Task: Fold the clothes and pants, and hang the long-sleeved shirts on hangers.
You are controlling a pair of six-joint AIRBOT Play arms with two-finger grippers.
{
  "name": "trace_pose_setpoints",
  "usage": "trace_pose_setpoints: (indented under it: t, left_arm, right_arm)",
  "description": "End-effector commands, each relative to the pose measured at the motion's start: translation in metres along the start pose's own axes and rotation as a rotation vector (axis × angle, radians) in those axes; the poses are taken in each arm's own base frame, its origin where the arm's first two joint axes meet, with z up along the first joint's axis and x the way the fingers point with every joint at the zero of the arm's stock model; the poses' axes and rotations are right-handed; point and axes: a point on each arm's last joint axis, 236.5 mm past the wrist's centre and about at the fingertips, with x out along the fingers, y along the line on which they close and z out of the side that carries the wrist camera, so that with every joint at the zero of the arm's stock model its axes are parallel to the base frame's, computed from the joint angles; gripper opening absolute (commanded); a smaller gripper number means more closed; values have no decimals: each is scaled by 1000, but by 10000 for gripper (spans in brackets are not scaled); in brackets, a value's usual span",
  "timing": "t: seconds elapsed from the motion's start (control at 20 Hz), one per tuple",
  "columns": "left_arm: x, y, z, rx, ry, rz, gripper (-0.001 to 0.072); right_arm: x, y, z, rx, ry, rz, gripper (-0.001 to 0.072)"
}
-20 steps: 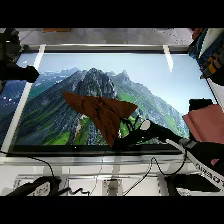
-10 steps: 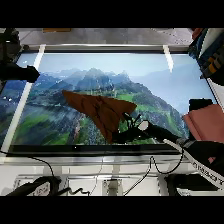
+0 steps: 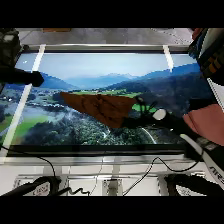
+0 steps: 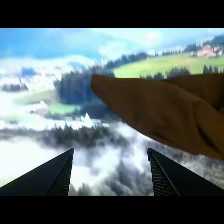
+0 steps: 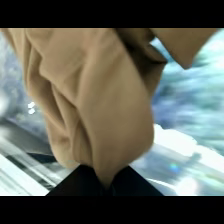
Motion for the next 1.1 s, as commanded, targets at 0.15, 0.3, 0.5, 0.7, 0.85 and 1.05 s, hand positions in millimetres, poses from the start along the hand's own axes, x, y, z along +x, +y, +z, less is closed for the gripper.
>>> trace_pose_setpoints:
  t: [0.15, 0.3, 0.5, 0.7, 0.85, 1.05]
  left_arm:
    - [81, -41, -90, -198, 219, -169, 532]
    - [111, -60, -139, -290, 286, -220, 532]
    - [125, -77, -212, -296, 438, -254, 530]
    - [125, -109, -236, -303, 464, -387, 530]
    - [128, -119, -240, -344, 473, -421, 529]
    - [139, -125, -238, -414, 469, -446, 377]
  right_arm:
    - [-89, -106, -9, 23, 32, -244, 24]
    - [-102, -122, -3, 84, -14, -255, 23]
    - [-102, -121, 2, 86, -35, -251, 24]
    - [-102, -121, 6, 88, -53, -249, 24]
    - [-102, -121, 6, 89, -53, -249, 24]
    - [-102, -120, 7, 90, -54, -247, 24]
